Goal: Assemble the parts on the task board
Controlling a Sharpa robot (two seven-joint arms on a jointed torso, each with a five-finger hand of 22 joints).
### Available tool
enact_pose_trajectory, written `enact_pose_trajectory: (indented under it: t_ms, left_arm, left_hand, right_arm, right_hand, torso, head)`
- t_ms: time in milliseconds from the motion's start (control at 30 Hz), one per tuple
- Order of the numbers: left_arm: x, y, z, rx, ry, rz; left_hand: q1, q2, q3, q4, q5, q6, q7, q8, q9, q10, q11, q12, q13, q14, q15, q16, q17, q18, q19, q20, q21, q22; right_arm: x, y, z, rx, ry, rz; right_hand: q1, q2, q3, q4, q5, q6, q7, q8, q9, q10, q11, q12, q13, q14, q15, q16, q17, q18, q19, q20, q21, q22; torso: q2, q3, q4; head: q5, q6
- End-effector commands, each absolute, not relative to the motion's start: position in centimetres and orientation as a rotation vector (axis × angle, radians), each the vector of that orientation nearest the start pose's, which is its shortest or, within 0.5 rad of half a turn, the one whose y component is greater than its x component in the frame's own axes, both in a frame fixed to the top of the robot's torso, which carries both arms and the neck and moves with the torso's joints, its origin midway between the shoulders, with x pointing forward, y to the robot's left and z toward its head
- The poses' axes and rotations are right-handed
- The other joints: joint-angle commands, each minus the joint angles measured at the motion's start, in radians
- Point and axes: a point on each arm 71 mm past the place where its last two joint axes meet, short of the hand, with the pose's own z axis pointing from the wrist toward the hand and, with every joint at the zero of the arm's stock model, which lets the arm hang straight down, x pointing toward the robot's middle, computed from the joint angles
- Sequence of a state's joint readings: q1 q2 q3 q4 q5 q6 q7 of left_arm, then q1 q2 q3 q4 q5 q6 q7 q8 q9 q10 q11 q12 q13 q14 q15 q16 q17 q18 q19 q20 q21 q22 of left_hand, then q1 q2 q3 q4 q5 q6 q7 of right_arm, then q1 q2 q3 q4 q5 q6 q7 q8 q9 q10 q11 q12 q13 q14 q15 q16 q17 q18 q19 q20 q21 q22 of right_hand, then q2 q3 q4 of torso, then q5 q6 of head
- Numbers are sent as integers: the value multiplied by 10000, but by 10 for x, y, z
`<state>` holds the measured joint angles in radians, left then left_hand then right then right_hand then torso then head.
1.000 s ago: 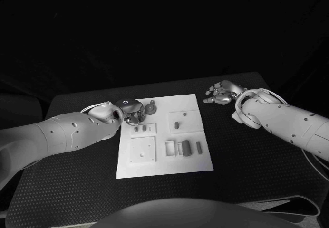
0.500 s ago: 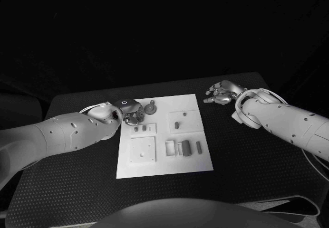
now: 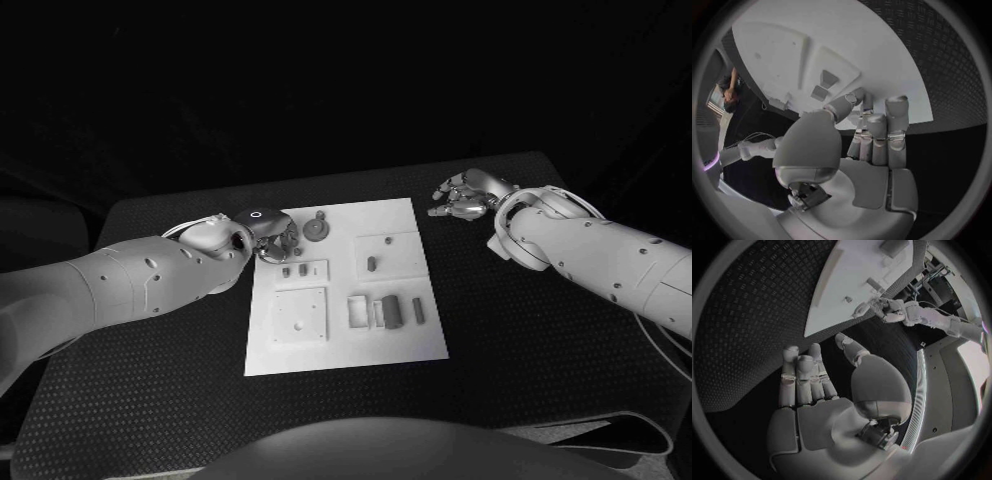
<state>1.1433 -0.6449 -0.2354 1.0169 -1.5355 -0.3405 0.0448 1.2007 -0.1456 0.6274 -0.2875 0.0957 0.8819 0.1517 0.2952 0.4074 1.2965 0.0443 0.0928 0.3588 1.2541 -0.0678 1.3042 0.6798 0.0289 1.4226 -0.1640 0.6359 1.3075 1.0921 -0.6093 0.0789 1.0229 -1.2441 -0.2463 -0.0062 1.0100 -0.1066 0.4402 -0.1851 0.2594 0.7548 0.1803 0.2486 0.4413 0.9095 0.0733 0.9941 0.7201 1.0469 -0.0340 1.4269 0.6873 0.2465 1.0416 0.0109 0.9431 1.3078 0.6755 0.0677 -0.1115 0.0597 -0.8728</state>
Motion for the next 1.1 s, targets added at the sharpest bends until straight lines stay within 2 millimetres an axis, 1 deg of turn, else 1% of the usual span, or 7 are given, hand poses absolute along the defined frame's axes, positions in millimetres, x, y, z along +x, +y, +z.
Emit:
enact_pose_trajectory:
  t_ms: [33,267,433,633,867,1000,1100]
  left_arm:
    - [522,262,-297,3094,18004,-3524]
    - [528,290,-283,971,17829,-3924]
    - [533,300,-263,359,17108,-4438]
    - [534,317,-249,-4278,16947,-7302]
    - [526,324,-240,-6741,16477,-10231]
    - [525,323,-239,-7580,16176,-10896]
    - [523,318,-238,-7657,16173,-11164]
  left_hand:
    - [60,-64,-57,-11,-47,-53,0,8,10,77,1,7,22,-49,-9,-52,13,1460,7,-22,-47,164]
    - [98,-43,74,1,-47,58,137,104,34,-408,165,-249,-17,-398,149,-309,-70,1427,-362,98,-319,80]
    - [-353,-346,-217,2,-56,153,162,235,73,-799,305,-257,-29,-1100,305,-961,-349,1305,-1095,324,-977,-197]
    - [-773,-276,-503,52,-115,156,140,357,116,-873,407,-210,57,-1880,423,-2197,-900,980,-1974,572,-2160,-930]
    - [-1260,92,-940,-32,-439,-7,161,465,188,-1425,754,-249,-24,-3399,1180,-4781,-1982,396,-3806,1162,-4345,-2499]
    - [-1270,185,-1372,-36,-427,-114,179,490,198,-1652,847,-257,-207,-3498,1442,-5646,-2232,392,-3941,1412,-4973,-3147]
    - [-1251,258,-1618,-35,-436,-138,191,506,193,-1659,855,-243,-306,-3382,1466,-5920,-2233,416,-3830,1448,-5150,-3383]
  right_arm:
    - [556,-234,-241,1882,17616,6135]
    - [556,-236,-240,1841,17455,6187]
    - [555,-237,-238,1717,17374,6362]
    - [552,-228,-236,1303,17282,6740]
    - [544,-208,-232,-804,17071,6451]
    - [539,-198,-233,-1996,16951,6122]
    - [535,-188,-238,-2996,17125,5653]
  right_hand:
    - [-113,-8,11,8,-6,4,84,51,-10,-58,23,14,-12,-67,4,-45,-11,153,3,-58,-47,159]
    - [-46,12,144,-97,-9,-4,124,78,-4,-235,67,-821,-641,-294,56,-739,-359,153,-246,48,-392,6]
    - [91,34,163,-328,-7,-18,152,101,-1,-187,105,-1535,-1262,-244,85,-977,-450,153,-269,126,-553,-59]
    - [423,26,221,-778,-6,-30,219,141,3,-166,188,-2671,-2146,-276,167,-1072,-433,153,-305,185,-650,-54]
    - [883,-76,252,-998,-9,82,226,292,42,241,237,-4036,-3140,-261,215,-1128,-385,153,-267,234,-705,-12]
    - [1047,-76,231,-995,-10,261,115,435,85,526,190,-4542,-3463,-169,170,-1119,-351,153,-169,211,-688,24]
    - [1143,-85,226,-993,-5,294,-247,497,99,736,193,-5051,-3750,-91,173,-1136,-336,153,-127,192,-696,51]
  torso:
    - [-2,-5,-1]
    - [-4,2,8]
    - [-9,4,26]
    - [-4,18,8]
    - [-11,10,20]
    - [-11,-14,32]
    - [-9,-38,20]
  head:
    - [11,2]
    - [30,2]
    - [40,2]
    - [104,46]
    - [137,100]
    - [131,129]
    - [153,178]
